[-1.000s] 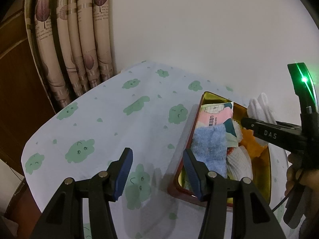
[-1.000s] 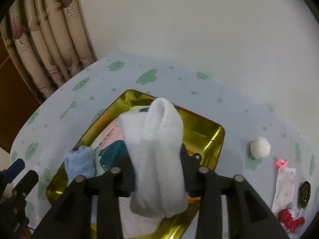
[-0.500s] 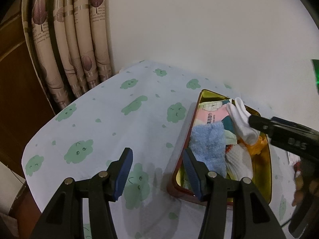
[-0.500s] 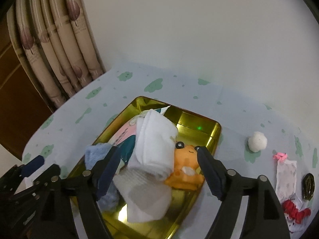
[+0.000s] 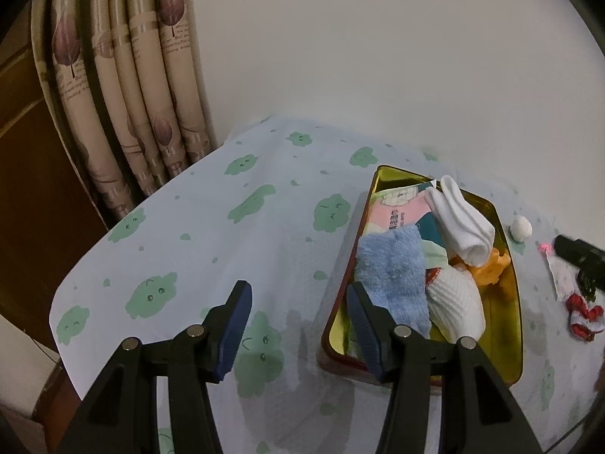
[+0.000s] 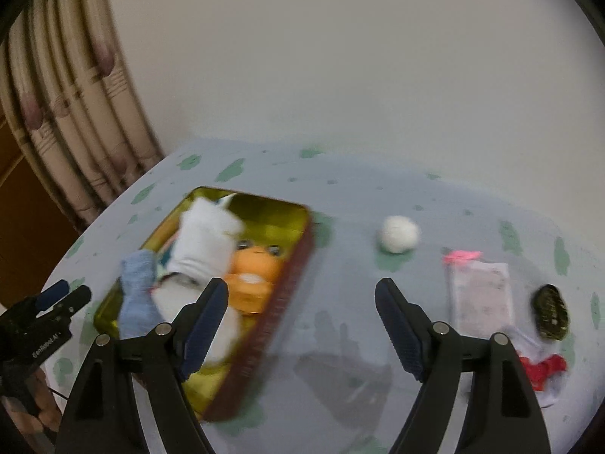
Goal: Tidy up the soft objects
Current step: 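Grasp the brown patterned hair tie with the right gripper and lift it, then grasp the white pompom ball with left gripper while right holds hair tie, then carry the white pompom with the left gripper and drop it into the tin, then withdraw the open left gripper from the tin, then carry the hair tie with the right gripper into the tin and release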
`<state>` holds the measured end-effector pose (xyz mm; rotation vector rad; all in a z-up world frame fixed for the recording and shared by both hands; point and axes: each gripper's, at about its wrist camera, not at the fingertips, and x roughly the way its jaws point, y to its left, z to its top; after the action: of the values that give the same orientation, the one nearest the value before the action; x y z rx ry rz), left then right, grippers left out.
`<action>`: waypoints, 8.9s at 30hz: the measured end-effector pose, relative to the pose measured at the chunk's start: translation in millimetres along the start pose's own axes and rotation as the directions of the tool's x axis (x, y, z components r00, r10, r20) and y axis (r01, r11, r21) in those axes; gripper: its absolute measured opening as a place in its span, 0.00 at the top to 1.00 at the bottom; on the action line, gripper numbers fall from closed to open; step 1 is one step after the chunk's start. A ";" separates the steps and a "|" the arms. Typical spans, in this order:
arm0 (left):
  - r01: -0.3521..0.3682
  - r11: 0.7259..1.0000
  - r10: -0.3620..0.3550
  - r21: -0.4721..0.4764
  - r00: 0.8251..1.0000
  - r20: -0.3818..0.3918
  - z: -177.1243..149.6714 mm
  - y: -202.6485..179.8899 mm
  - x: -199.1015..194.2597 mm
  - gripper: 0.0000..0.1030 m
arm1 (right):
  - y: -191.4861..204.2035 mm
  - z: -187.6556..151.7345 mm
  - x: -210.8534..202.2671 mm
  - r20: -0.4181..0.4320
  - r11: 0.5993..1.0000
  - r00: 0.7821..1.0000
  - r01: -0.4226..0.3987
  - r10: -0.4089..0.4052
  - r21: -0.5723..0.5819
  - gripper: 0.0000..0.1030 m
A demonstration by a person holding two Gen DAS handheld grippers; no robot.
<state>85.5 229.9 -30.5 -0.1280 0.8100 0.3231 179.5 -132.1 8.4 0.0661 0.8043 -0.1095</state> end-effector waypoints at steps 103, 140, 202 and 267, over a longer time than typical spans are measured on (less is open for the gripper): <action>0.380 0.912 -0.311 0.153 0.885 -0.346 76.1 -335.0 158.1 0.51 | -283.3 -150.7 -56.2 -0.095 0.887 0.945 0.327 -0.313 0.327 0.59; 0.266 0.944 -0.229 0.197 0.955 -0.190 101.6 -217.1 23.9 0.77 | -281.8 -149.8 -55.7 -0.097 0.889 0.945 0.327 -0.312 0.321 0.57; 0.095 0.958 -0.074 0.271 0.994 -0.084 55.8 -152.7 6.8 0.52 | -278.8 -151.3 -54.1 -0.107 0.888 0.937 0.348 -0.332 0.300 0.57; -0.020 0.997 0.025 -0.073 0.998 0.061 5.6 14.7 -16.0 0.47 | 113.9 -30.6 22.3 -0.107 0.970 0.988 -0.130 0.110 -0.206 0.61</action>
<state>74.2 241.3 -14.8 -0.1761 0.7390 0.3761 187.0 -17.7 -26.9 -0.0827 0.9013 0.0953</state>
